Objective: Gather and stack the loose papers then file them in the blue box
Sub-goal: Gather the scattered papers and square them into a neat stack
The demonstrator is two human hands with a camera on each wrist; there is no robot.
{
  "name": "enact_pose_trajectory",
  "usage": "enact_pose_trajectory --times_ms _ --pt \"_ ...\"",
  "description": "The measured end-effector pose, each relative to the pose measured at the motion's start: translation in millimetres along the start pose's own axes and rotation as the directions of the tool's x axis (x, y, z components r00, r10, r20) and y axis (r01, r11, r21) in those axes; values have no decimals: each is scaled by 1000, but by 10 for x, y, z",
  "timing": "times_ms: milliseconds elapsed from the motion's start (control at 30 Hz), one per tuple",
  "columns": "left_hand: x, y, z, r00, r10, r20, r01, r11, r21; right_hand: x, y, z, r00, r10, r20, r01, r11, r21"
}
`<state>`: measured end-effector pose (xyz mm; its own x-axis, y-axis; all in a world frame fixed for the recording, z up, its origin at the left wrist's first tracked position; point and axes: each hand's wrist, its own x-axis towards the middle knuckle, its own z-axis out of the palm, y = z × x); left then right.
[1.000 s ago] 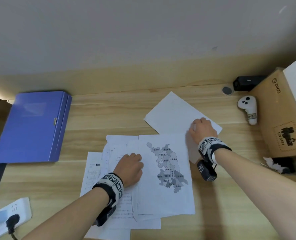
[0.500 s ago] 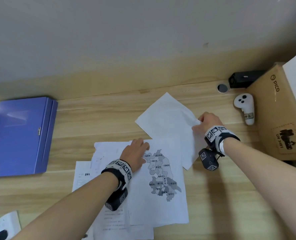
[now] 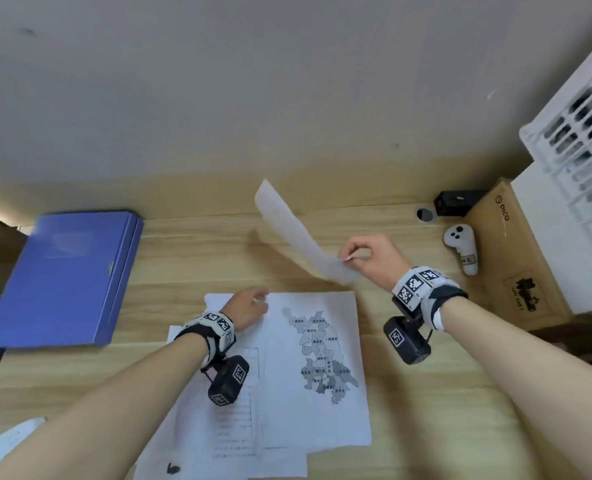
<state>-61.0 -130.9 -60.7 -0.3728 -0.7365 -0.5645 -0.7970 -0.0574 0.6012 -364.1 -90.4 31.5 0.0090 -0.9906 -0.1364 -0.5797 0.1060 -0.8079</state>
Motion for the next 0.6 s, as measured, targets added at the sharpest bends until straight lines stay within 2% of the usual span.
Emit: enact_pose_trajectory --times_ms 67,133,233,333,400,433,500,600 --pt "-103 -152 -186 988 -55 -146 44 996 -74 -92 0 134 997 -53 55 60 989 -139" --pt "-214 -301 -352 972 -136 -191 104 980 -166 -175 47 248 995 -61 74 77 969 -235" --pt "-435 -433 -467 960 -249 -126 189 911 -366 -318 89 396 999 17 35 -6 959 -282" --pt "-654 -448 -422 951 -309 35 264 743 -616 -480 174 552 996 85 31 -73 958 -277" --pt "-716 -480 -307 945 -316 81 280 655 -702 -561 254 648 992 118 35 -107 966 -236" --pt "-734 -488 -231 944 -314 103 295 663 -688 -589 297 688 991 130 37 -120 971 -207" --pt "-754 -516 -65 949 -290 127 305 736 -605 -637 364 749 988 145 46 -135 974 -180" --pt "-741 -513 104 970 -242 26 225 851 -475 -681 479 811 989 115 90 -84 951 -298"
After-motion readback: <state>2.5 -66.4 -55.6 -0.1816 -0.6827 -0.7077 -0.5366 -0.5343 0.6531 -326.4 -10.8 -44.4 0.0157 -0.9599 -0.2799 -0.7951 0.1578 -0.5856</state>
